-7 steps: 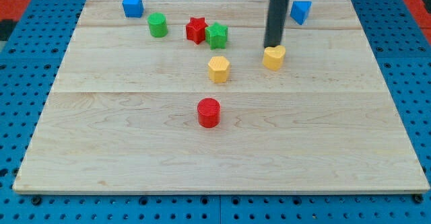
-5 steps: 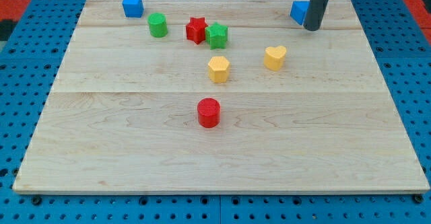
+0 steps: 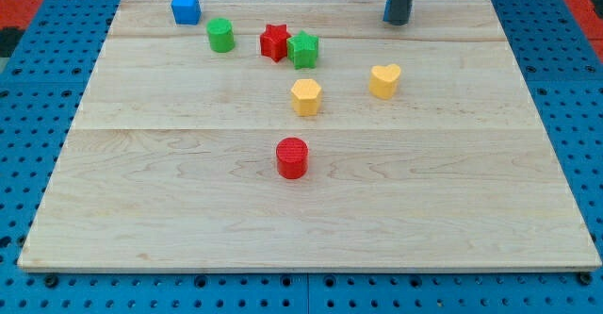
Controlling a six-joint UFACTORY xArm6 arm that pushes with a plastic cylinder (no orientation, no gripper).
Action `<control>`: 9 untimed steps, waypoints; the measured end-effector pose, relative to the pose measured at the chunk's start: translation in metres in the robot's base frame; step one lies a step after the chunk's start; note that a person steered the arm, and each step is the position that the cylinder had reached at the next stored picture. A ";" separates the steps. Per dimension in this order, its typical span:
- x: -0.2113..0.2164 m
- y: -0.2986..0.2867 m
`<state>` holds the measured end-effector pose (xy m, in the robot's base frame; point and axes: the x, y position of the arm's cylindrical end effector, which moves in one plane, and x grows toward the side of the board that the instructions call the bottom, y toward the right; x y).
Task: Place a blue triangle to the top center of the board
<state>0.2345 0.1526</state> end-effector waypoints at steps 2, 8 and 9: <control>-0.043 0.043; -0.042 -0.024; -0.042 -0.079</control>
